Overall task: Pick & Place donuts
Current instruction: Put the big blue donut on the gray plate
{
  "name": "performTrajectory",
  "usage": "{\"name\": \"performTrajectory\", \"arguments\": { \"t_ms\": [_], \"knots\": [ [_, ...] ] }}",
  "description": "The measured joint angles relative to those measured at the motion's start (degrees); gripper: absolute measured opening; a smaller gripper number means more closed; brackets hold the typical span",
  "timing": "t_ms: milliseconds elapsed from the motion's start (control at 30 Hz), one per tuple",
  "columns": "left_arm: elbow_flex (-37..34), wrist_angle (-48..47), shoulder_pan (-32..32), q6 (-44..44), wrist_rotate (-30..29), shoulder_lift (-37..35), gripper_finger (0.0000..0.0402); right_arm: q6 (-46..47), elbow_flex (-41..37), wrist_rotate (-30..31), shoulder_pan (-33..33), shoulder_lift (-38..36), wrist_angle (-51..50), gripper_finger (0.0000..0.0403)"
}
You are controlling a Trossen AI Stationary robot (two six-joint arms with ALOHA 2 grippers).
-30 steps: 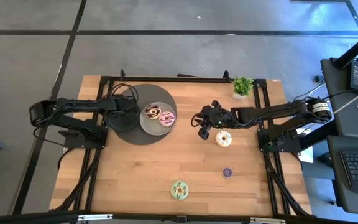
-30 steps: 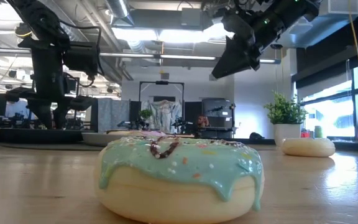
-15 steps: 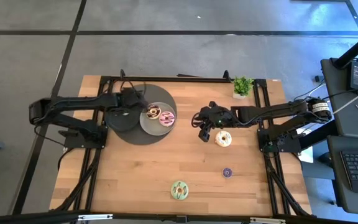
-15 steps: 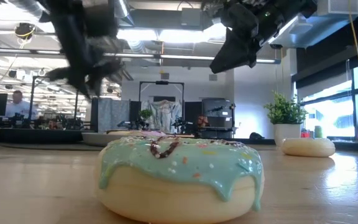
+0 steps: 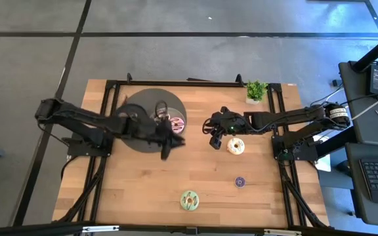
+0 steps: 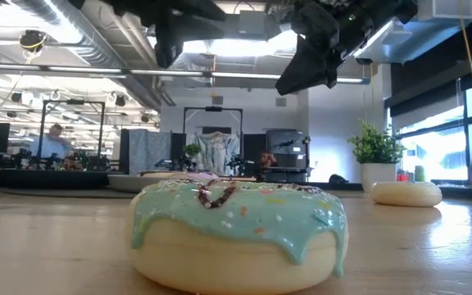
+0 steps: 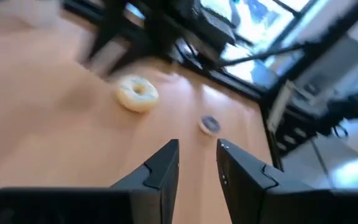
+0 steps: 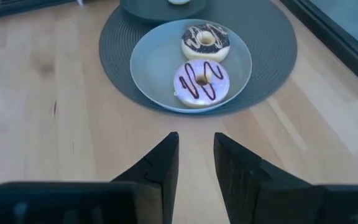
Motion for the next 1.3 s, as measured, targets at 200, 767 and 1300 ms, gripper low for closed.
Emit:
{"name": "performTrajectory", "arguments": {
  "t_ms": [200,767,1300],
  "knots": [
    [0.89,10.2,-10.14,3.66,-7.53,11.5,0.0105,-1.52,0.0,0.0,0.0,0.0,-0.18,0.0103],
    [22.43,-7.01,-20.85,1.87,-10.26,37.85,0.0103,-4.71,0.0,-0.11,0.0,0.0,-2.38,0.0104],
    [23.78,-14.45,-23.5,3.42,-10.83,38.59,0.0104,-4.72,0.0,-0.12,0.0,0.0,-4.13,0.0104]
  ]
}}
